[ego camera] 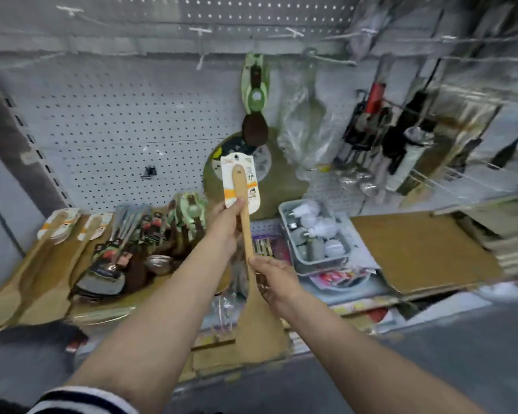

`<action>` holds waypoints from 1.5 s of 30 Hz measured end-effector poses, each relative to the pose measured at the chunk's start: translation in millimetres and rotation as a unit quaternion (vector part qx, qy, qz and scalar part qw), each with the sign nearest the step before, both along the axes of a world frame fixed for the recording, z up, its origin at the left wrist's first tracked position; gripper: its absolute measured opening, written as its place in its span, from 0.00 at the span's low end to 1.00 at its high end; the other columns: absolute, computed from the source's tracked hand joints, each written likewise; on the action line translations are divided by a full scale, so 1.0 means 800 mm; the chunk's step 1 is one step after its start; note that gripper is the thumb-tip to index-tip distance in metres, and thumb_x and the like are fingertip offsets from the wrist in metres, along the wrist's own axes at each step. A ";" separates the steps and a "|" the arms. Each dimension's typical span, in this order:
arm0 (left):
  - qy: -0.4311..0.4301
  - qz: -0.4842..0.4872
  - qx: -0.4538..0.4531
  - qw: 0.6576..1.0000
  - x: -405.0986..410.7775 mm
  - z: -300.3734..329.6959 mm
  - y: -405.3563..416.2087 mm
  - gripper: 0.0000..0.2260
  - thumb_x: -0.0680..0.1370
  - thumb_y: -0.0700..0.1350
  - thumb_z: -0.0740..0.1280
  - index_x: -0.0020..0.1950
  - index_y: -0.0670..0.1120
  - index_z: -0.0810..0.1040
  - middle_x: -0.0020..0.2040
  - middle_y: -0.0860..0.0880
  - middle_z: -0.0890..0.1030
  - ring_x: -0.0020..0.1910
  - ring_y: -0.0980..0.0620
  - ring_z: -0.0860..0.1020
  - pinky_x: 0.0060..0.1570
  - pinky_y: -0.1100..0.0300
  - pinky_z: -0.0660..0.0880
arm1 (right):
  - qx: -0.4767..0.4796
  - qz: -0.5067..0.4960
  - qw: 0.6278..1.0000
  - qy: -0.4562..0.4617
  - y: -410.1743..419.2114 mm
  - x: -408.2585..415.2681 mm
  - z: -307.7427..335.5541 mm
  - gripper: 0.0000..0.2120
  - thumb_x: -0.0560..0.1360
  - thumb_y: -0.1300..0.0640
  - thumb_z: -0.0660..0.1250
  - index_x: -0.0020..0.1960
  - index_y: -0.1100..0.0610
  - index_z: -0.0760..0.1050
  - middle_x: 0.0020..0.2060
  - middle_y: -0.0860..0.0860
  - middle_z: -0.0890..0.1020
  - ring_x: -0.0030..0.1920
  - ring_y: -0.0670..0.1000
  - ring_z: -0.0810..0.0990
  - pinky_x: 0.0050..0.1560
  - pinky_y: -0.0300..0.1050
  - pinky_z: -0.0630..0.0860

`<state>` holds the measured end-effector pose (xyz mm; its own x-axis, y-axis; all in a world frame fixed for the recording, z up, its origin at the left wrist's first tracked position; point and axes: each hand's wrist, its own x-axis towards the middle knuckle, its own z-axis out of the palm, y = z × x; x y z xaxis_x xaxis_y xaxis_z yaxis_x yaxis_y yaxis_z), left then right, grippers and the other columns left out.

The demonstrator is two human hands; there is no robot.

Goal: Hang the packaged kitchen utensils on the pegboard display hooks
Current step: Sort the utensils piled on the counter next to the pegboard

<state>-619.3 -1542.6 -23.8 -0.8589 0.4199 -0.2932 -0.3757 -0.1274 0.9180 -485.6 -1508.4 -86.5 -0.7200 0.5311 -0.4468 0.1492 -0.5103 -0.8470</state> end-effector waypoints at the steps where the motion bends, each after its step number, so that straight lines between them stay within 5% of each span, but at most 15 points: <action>1: -0.002 -0.015 0.001 1.000 0.022 0.002 0.021 0.04 0.80 0.44 0.70 0.51 0.45 0.78 0.38 0.47 0.79 0.33 0.50 0.76 0.30 0.61 0.75 | -0.001 -0.024 1.000 0.003 0.016 0.021 0.000 0.03 0.78 0.62 0.71 0.49 0.60 0.83 0.30 0.52 0.83 0.27 0.47 0.78 0.31 0.38 0.75; 4: 0.002 -0.062 0.006 0.998 0.083 0.009 0.088 0.03 0.79 0.43 0.72 0.48 0.45 0.80 0.38 0.46 0.81 0.33 0.48 0.77 0.29 0.60 0.74 | -0.004 -0.091 0.996 0.020 0.062 0.085 0.006 0.03 0.78 0.60 0.71 0.47 0.58 0.82 0.27 0.49 0.81 0.24 0.44 0.77 0.26 0.36 0.71; 8: 0.018 -0.127 0.020 0.992 0.151 0.020 0.169 0.04 0.79 0.42 0.71 0.52 0.44 0.79 0.41 0.46 0.81 0.34 0.50 0.76 0.27 0.63 0.73 | -0.008 -0.150 0.988 0.021 0.116 0.150 0.017 0.06 0.78 0.56 0.72 0.42 0.54 0.82 0.32 0.51 0.83 0.33 0.49 0.79 0.34 0.39 0.74; 11: 0.021 -0.193 0.020 0.981 0.210 0.023 0.234 0.06 0.79 0.45 0.71 0.54 0.45 0.79 0.42 0.46 0.81 0.39 0.48 0.78 0.36 0.58 0.74 | -0.008 -0.196 0.980 0.022 0.166 0.203 0.019 0.06 0.78 0.54 0.72 0.43 0.53 0.82 0.33 0.51 0.80 0.34 0.50 0.77 0.33 0.39 0.72; 18: 0.008 -0.278 0.037 0.960 0.328 0.032 0.399 0.04 0.78 0.43 0.72 0.46 0.48 0.79 0.35 0.52 0.81 0.32 0.54 0.77 0.30 0.62 0.73 | 0.025 -0.280 0.959 0.046 0.316 0.303 0.025 0.10 0.79 0.53 0.71 0.57 0.56 0.83 0.39 0.54 0.81 0.38 0.54 0.75 0.37 0.45 0.72; 24: -0.017 -0.300 0.065 0.952 0.407 0.056 0.567 0.04 0.77 0.42 0.74 0.46 0.47 0.80 0.36 0.50 0.81 0.33 0.52 0.75 0.33 0.60 0.71 | 0.048 -0.313 0.946 0.065 0.483 0.382 0.055 0.08 0.80 0.55 0.69 0.56 0.57 0.83 0.42 0.53 0.86 0.39 0.50 0.83 0.40 0.43 0.78; 32: -0.033 -0.298 0.077 0.951 0.463 0.083 0.768 0.06 0.78 0.43 0.72 0.44 0.47 0.77 0.36 0.48 0.79 0.29 0.53 0.74 0.25 0.64 0.68 | 0.063 -0.330 0.941 0.045 0.674 0.447 0.081 0.08 0.79 0.55 0.71 0.56 0.56 0.84 0.44 0.55 0.87 0.41 0.52 0.84 0.41 0.43 0.79; 37: -0.038 -0.276 0.067 0.958 0.478 0.081 0.844 0.09 0.76 0.46 0.75 0.54 0.45 0.80 0.43 0.47 0.82 0.35 0.50 0.76 0.31 0.59 0.69 | 0.053 -0.315 0.946 0.054 0.757 0.463 0.076 0.07 0.78 0.56 0.72 0.54 0.56 0.84 0.45 0.55 0.87 0.41 0.52 0.83 0.41 0.44 0.79; 40: -0.036 -0.238 0.080 0.967 0.475 0.081 0.881 0.07 0.77 0.46 0.74 0.51 0.45 0.80 0.41 0.48 0.82 0.38 0.49 0.77 0.40 0.56 0.72 | 0.056 -0.273 0.959 0.058 0.812 0.455 0.071 0.09 0.78 0.56 0.71 0.57 0.58 0.83 0.45 0.56 0.86 0.41 0.52 0.83 0.37 0.42 0.78; 45: -0.050 -0.140 0.101 0.984 0.468 0.075 0.921 0.05 0.77 0.43 0.74 0.48 0.45 0.79 0.39 0.50 0.82 0.36 0.52 0.77 0.37 0.58 0.74 | 0.039 -0.184 0.979 0.073 0.885 0.444 0.057 0.10 0.77 0.58 0.72 0.57 0.60 0.83 0.43 0.54 0.86 0.40 0.51 0.82 0.37 0.42 0.75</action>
<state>-245.0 -805.4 36.4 -0.6723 0.6944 -0.2566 -0.5086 -0.1814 0.8417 -130.4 -800.4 -41.0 -0.5265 0.7949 -0.3016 -0.1575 -0.4398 -0.8842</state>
